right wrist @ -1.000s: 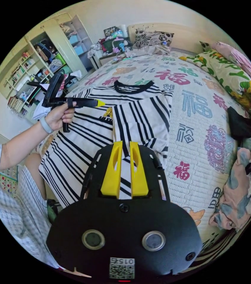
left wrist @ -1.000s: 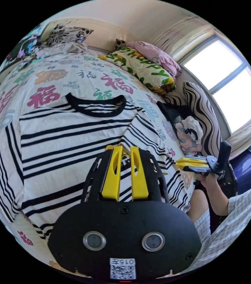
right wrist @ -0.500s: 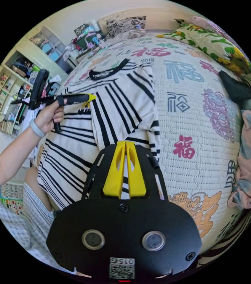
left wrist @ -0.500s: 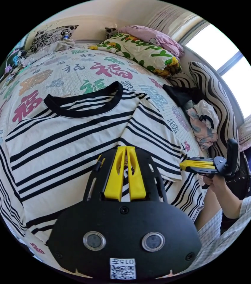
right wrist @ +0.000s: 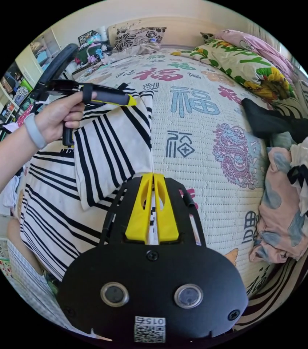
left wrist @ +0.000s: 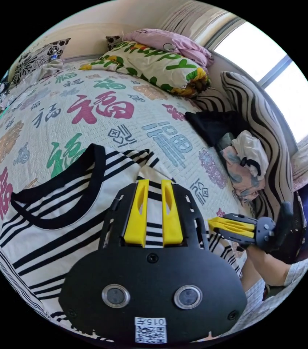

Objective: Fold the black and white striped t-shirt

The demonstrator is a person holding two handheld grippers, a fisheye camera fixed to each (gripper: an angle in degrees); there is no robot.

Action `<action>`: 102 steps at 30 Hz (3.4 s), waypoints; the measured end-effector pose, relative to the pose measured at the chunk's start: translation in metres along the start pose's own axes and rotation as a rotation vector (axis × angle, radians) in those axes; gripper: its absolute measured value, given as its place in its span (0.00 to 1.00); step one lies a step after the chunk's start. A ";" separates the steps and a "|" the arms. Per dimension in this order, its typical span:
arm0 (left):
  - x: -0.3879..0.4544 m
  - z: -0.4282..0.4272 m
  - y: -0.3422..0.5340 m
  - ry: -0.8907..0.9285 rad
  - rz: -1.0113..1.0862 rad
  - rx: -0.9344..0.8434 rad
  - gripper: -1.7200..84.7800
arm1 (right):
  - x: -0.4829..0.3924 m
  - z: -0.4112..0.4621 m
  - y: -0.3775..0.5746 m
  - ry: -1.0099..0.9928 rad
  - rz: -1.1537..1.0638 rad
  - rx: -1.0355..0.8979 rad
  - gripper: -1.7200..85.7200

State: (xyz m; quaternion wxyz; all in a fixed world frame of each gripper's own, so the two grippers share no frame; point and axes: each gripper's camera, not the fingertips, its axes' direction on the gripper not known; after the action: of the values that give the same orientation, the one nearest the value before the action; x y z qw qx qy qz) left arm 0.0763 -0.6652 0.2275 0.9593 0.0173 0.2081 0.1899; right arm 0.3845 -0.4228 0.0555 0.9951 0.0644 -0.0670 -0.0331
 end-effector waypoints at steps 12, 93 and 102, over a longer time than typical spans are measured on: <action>-0.031 -0.071 0.112 0.056 -0.024 0.129 0.09 | -0.049 -0.026 -0.011 -0.161 -0.028 0.147 0.03; -0.092 -0.254 0.504 -0.080 -0.284 0.320 0.01 | -0.324 0.106 -0.372 -0.397 -0.034 -0.144 0.02; -0.074 -0.249 0.484 -0.067 -0.227 0.257 0.02 | -0.285 0.106 -0.349 -0.294 -0.012 -0.174 0.02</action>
State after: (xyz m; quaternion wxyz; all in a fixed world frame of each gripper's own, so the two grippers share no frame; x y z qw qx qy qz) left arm -0.2599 -0.2556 0.0839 0.9709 0.1224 0.1993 0.0514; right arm 0.0679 -0.7599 0.0765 0.9762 -0.0272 -0.2082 -0.0539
